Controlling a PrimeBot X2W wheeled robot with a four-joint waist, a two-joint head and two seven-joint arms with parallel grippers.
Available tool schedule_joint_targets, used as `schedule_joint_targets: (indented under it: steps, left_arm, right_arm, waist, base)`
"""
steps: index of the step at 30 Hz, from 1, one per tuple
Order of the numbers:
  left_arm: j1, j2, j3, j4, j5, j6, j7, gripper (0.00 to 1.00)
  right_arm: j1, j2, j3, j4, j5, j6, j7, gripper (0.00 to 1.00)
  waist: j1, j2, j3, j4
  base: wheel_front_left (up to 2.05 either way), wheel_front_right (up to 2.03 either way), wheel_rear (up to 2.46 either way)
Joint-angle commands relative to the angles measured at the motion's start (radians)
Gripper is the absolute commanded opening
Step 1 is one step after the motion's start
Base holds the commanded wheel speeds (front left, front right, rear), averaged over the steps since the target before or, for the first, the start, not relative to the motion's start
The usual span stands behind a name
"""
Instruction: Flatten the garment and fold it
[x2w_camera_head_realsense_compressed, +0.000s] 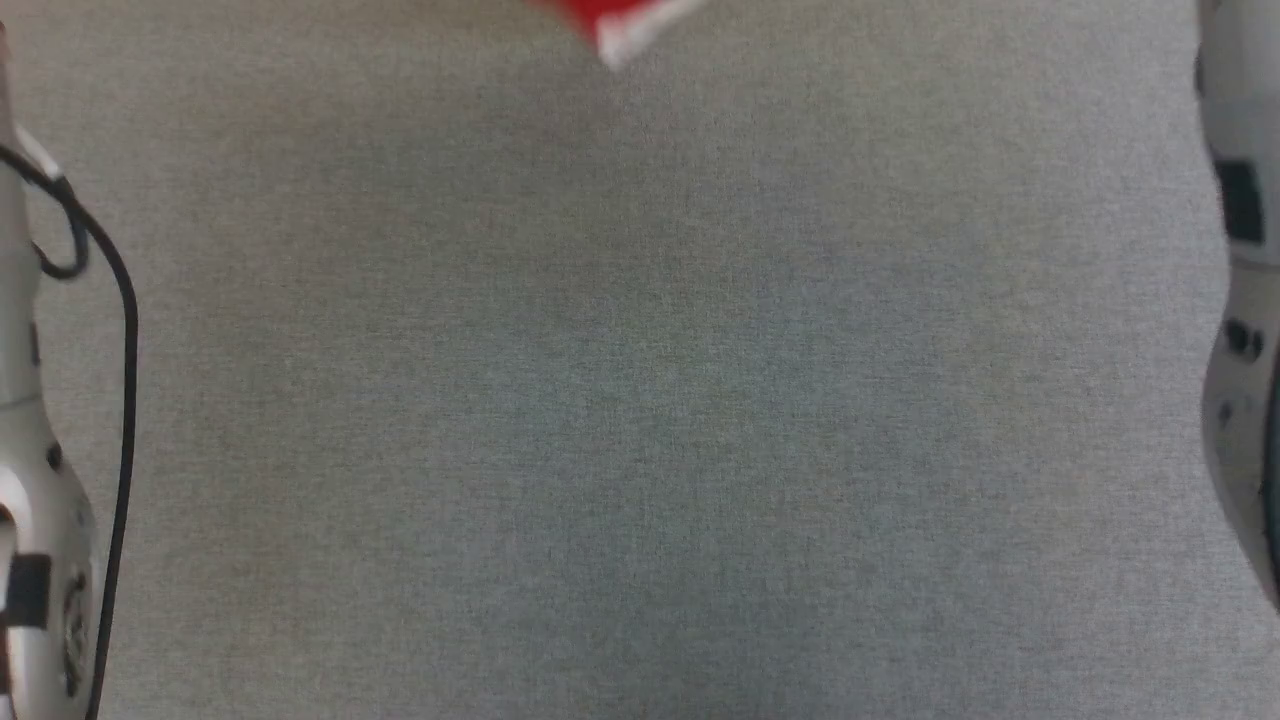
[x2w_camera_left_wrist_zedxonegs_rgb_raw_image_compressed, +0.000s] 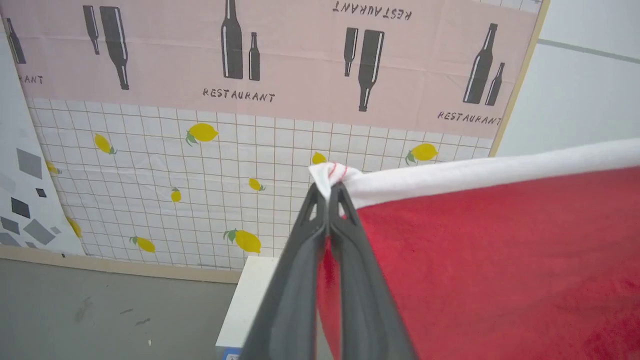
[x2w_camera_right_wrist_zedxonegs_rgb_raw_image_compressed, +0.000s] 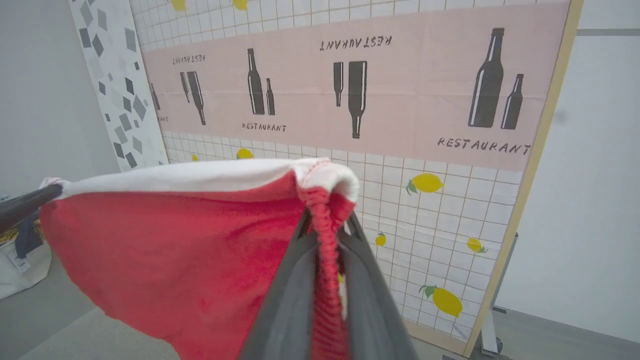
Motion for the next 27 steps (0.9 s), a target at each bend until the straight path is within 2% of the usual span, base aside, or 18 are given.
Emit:
schedule_joint_targets:
  steps: [1,4,8,12,16,22,27]
  left_arm:
    - [-0.025,0.006,0.0,0.018,0.014,-0.006,-0.024,0.0]
    - [-0.04,0.001,-0.007,0.043,0.014,-0.027,-0.064,0.0]
    - [0.022,-0.007,-0.028,0.073,0.012,-0.063,-0.115,0.0]
    - [0.138,-0.02,-0.049,0.079,0.002,-0.087,-0.167,0.0]
    - [0.291,-0.038,-0.047,0.036,-0.031,-0.097,-0.214,0.0]
    - [0.59,-0.057,-0.02,-0.084,-0.078,-0.071,-0.263,0.0]
    - [0.869,-0.088,-0.02,-0.221,-0.108,-0.019,-0.251,0.0]
  right_arm:
    - [-0.02,-0.002,-0.008,0.026,-0.003,-0.002,-0.031,0.0]
    - [-0.032,-0.002,-0.002,0.062,0.009,-0.002,-0.076,0.0]
    - [0.041,-0.002,0.028,0.078,0.043,-0.002,-0.123,0.0]
    - [0.184,-0.005,0.068,0.044,0.118,-0.002,-0.174,0.0]
    - [0.358,-0.022,0.098,-0.052,0.242,-0.002,-0.198,0.0]
    - [0.688,-0.098,0.156,-0.294,0.364,-0.002,-0.208,0.0]
    - [0.999,-0.161,0.19,-0.46,0.49,-0.002,-0.1,0.0]
  waist:
    - [-0.0001,0.0,0.014,-0.001]
    - [-0.0001,0.0,0.02,0.006]
    - [-0.0001,0.0,0.015,0.01]
    - [-0.0001,0.0,-0.005,0.008]
    - [-0.0001,0.0,-0.042,0.006]
    - [-0.0001,0.0,-0.127,0.002]
    - [-0.0001,0.0,-0.204,-0.002]
  base:
    - [0.0,0.0,0.0]
    - [0.0,0.0,0.0]
    - [0.0,0.0,0.0]
    - [0.0,0.0,0.0]
    - [0.0,0.0,0.0]
    - [0.0,0.0,0.0]
    - [0.0,0.0,0.0]
